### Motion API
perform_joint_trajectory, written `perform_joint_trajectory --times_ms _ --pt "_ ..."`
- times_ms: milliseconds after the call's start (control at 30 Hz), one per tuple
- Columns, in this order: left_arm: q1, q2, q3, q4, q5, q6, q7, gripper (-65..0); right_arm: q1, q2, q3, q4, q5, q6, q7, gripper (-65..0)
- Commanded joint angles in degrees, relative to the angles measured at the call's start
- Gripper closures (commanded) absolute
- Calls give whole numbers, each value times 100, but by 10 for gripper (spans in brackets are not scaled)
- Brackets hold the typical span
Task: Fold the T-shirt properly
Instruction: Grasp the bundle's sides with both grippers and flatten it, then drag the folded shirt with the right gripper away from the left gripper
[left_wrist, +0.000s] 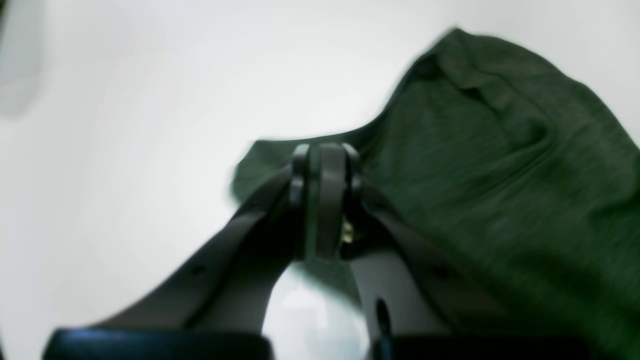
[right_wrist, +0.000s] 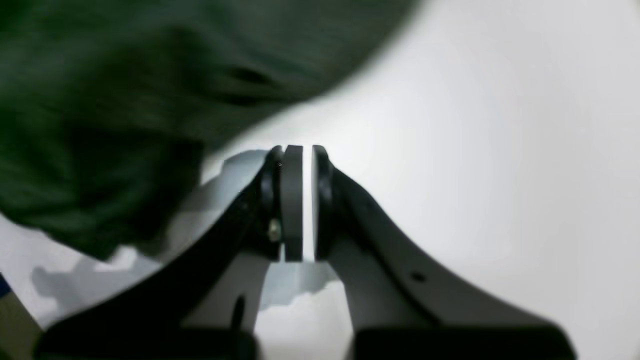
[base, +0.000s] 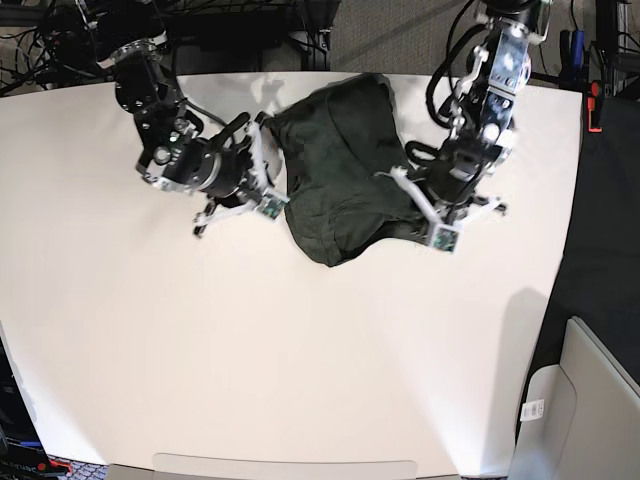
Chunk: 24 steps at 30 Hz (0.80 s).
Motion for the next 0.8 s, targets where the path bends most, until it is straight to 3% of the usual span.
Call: perform_joint_trajectory --times_ms 0,167,267,367,467,567,767 --pt "124 -33 -89 152 6 -17 -48 -19 98 -6 114 129 334 25 119 -10" --pt "766 -42 -335 213 6 -17 -48 -20 124 -50 386 121 1485 25 119 -10" --pt "959 -42 -335 213 6 -17 -48 -20 124 -269 360 121 1846 25 102 -10" --pt "1056 -42 -308 222 6 -17 40 -20 124 -515 333 94 2013 25 93 -10" --pt "1082 -7 -291 240 -30 -17 497 -18 98 -647 325 94 2109 25 93 -10" --pt "1117 72 -282 266 -38 -17 787 -18 89 -647 325 94 2338 25 93 -10" --pt "1091 169 -80 266 -38 -17 831 -18 239 -647 17 -372 2382 25 84 -11"
